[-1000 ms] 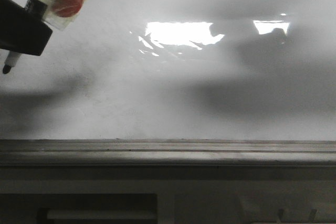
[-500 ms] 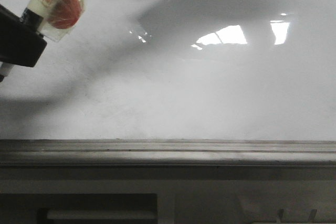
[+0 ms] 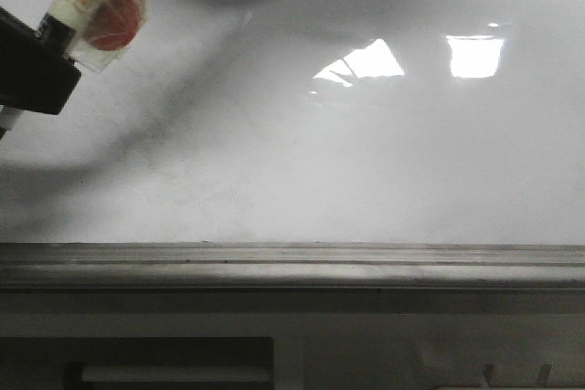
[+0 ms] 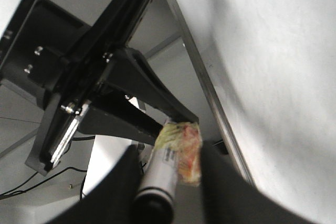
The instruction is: Write number 6 on whiteboard
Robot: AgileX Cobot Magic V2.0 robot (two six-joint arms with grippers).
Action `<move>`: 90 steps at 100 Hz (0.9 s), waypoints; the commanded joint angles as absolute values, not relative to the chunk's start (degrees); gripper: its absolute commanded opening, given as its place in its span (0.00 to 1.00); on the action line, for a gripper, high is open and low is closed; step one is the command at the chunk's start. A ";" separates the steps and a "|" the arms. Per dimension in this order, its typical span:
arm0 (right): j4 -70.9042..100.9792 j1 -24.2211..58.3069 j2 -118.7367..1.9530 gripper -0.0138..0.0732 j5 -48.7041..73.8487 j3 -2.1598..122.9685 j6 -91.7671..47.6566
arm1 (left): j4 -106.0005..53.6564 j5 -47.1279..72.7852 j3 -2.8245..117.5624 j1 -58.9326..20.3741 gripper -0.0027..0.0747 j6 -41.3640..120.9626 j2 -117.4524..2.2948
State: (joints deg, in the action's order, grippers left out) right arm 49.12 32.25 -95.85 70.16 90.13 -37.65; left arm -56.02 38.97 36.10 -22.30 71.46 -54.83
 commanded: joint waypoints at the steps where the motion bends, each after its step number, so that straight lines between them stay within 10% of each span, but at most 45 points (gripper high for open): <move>1: 51.65 32.40 -93.75 0.08 71.14 92.10 -39.05 | -58.64 37.54 38.35 -22.56 0.01 71.54 -53.99; 26: 51.65 32.40 -93.38 0.09 70.10 92.10 -40.29 | -59.40 37.90 38.70 -22.56 0.06 71.54 -53.99; 55: 47.48 32.40 -89.21 0.11 66.75 92.10 -40.29 | -63.15 37.95 43.34 -21.96 0.74 70.08 -53.99; 90: 39.02 31.56 -70.90 0.11 48.64 76.77 -39.63 | -64.77 37.80 44.55 -9.48 0.70 66.77 -46.76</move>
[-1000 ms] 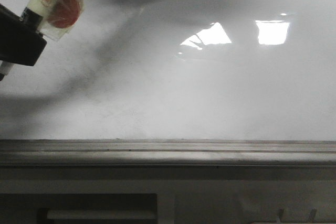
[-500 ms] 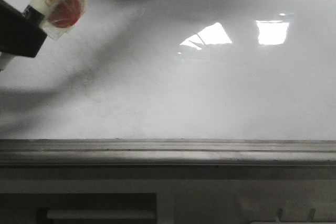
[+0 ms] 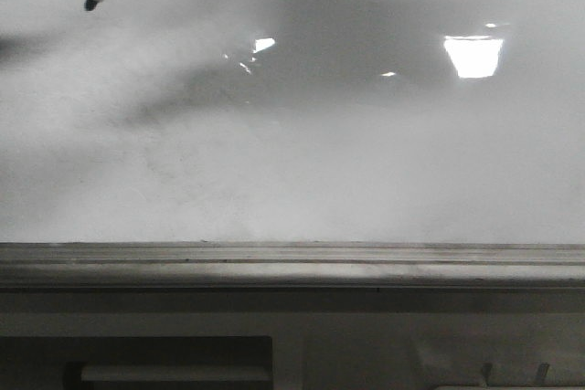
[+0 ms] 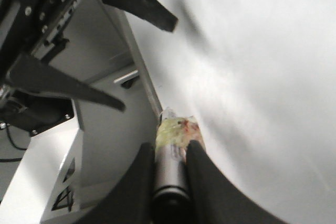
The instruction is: Write number 6 on whiteboard
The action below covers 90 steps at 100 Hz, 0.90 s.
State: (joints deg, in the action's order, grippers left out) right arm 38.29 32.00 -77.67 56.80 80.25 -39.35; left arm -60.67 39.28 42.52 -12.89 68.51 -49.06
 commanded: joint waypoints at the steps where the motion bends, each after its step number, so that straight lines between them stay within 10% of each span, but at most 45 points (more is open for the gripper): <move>1: 39.02 31.56 -69.91 0.11 47.37 75.51 -39.63 | -64.76 37.80 44.55 -9.17 0.70 66.62 -46.58; 52: 39.57 31.56 -40.96 0.11 13.39 39.66 -39.63 | -79.02 29.52 33.55 -0.44 0.70 68.95 -38.02; 90: 39.57 31.56 -48.16 0.11 2.36 40.30 -39.63 | -79.03 26.55 33.55 -7.91 0.70 74.48 -38.52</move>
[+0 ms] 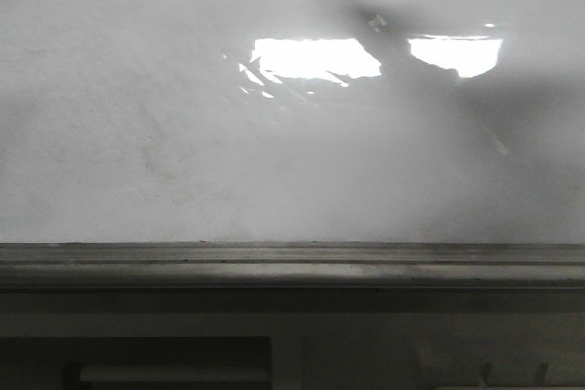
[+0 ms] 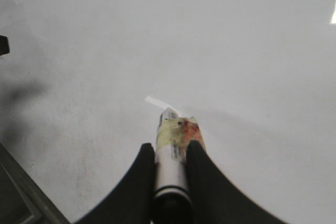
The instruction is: Write number 6 on whiteboard
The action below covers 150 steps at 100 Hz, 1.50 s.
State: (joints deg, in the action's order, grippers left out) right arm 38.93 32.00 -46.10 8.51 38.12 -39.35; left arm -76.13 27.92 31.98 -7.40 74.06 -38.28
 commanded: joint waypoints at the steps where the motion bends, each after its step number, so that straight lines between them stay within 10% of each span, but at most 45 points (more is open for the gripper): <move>1: 39.57 31.56 -48.33 0.11 2.06 40.30 -39.63 | -79.03 26.55 33.55 -7.91 0.70 74.48 -38.52; 98: 34.12 23.94 -51.08 0.11 21.33 44.17 -34.76 | -79.13 27.59 33.55 -7.91 0.70 74.48 -38.52; 150: 33.58 35.90 -59.60 0.11 31.91 53.23 -34.76 | -79.13 28.53 33.55 -7.91 0.70 74.48 -38.52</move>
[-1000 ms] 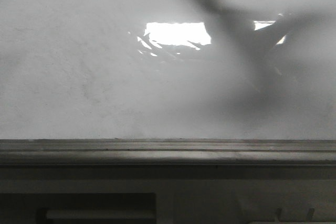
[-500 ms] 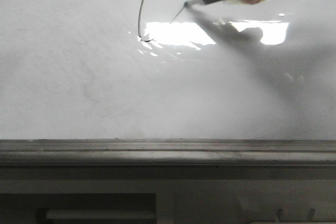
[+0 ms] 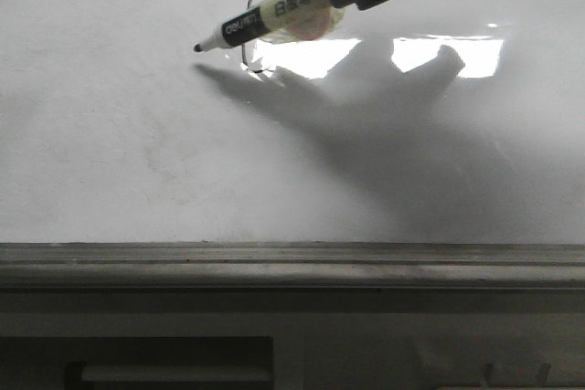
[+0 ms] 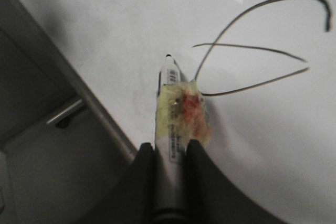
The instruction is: Write number 6 on whiteboard
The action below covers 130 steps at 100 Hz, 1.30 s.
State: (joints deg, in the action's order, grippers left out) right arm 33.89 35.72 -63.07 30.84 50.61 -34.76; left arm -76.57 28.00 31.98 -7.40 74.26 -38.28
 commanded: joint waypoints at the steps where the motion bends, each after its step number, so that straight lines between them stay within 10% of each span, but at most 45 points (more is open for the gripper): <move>1: 33.45 35.90 -59.35 0.11 32.05 53.23 -34.76 | -79.13 28.90 33.55 -7.91 0.70 74.48 -38.52; 76: 33.35 31.03 -66.05 0.11 57.13 69.27 -35.41 | -79.49 27.93 40.56 -36.45 0.70 89.42 -55.78; 130: 37.08 31.03 -67.28 0.11 58.85 70.30 -37.73 | -78.93 27.13 44.04 -37.88 0.55 89.55 -64.22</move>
State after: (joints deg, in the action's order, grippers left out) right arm 34.28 31.20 -68.06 60.51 68.49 -36.56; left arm -76.70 27.40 42.09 -37.36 89.23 -64.67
